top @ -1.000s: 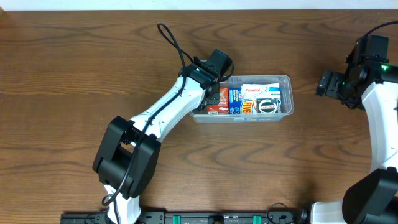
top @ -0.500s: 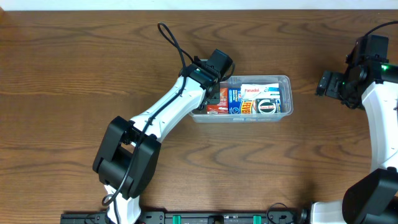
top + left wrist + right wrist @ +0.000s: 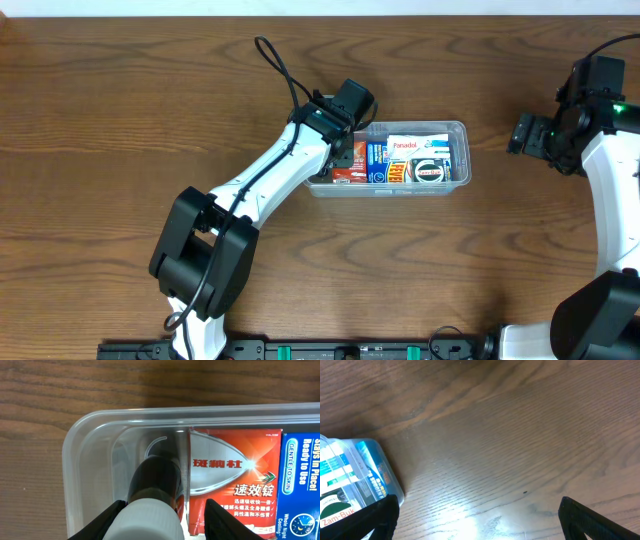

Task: Pack container
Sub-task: 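Lower the bottle into the container beside the red packet, then open the left gripper and raise it back to the left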

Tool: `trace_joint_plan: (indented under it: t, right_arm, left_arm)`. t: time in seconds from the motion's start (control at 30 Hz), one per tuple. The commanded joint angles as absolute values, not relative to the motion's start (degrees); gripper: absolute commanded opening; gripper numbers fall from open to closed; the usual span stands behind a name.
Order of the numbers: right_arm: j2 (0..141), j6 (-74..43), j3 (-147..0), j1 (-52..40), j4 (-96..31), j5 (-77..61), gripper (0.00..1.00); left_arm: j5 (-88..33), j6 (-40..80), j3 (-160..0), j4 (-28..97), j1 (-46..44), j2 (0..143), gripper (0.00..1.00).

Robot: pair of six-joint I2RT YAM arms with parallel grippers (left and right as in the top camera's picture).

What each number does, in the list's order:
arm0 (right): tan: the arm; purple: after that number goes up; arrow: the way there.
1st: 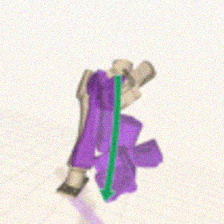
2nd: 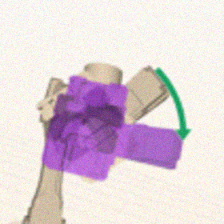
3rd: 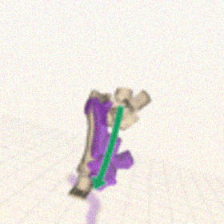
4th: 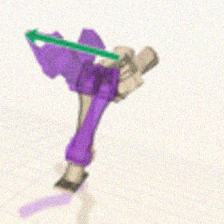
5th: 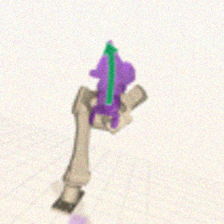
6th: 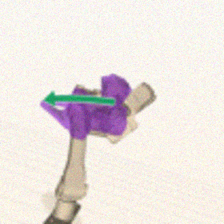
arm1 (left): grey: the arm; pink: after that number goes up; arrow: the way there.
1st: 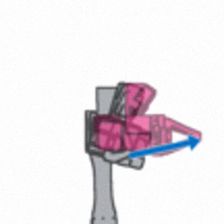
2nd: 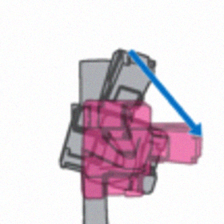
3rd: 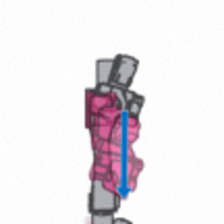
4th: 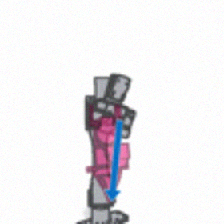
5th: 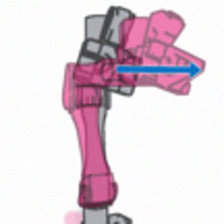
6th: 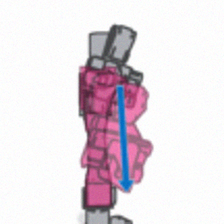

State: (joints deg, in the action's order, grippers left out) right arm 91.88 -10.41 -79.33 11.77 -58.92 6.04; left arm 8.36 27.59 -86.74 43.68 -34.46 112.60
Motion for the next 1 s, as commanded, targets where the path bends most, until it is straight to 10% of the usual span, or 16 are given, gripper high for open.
trace_joint_plan:
  t: [0.0, 0.8, 0.97]
  right_arm:
    - [92.1, -10.0, -79.5, 11.9, -58.9, 6.4, 0.99]
    - [92.1, -10.0, -79.5, 11.9, -58.9, 6.4, 0.99]
    - [92.1, -10.0, -79.5, 11.9, -58.9, 6.4, 0.99]
  left_arm:
    - [10.4, 26.3, -88.4, 44.0, -34.3, 111.4, 0.51]
    - [14.9, 24.0, -88.5, 44.5, -28.2, 95.7, 0.51]
    - [14.9, 22.5, -88.5, 47.6, -21.4, 92.7, 0.88]
